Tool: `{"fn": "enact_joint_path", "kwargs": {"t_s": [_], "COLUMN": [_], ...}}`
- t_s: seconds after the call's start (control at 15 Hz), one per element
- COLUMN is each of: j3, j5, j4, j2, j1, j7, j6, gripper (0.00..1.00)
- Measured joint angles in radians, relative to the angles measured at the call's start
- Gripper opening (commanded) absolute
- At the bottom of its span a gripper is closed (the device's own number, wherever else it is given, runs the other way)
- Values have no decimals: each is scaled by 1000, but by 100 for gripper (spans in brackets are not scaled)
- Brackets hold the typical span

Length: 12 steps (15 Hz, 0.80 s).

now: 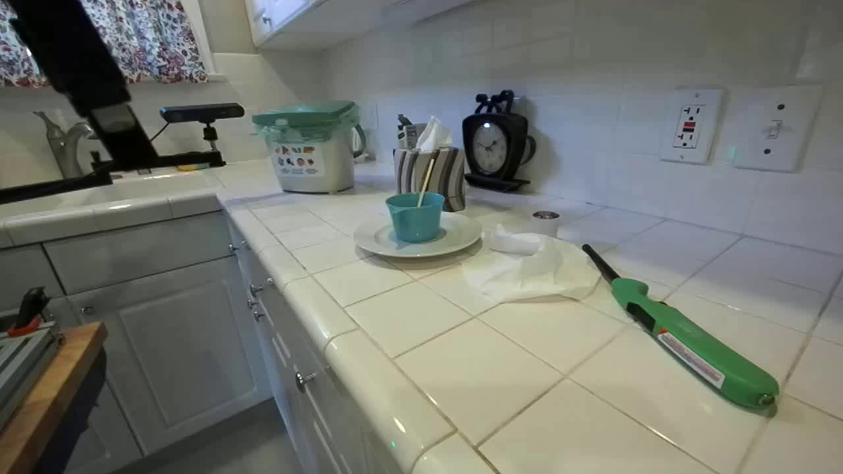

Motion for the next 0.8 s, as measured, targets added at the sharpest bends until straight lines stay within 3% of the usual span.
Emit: {"fn": "enact_joint_path", "kwargs": {"t_s": [0.8], "j3": [1], "j5": [0], "j4": [-8], "j2": [11], "j1": [1], "j7": [0], "j6": [-3], "gripper": [100]}}
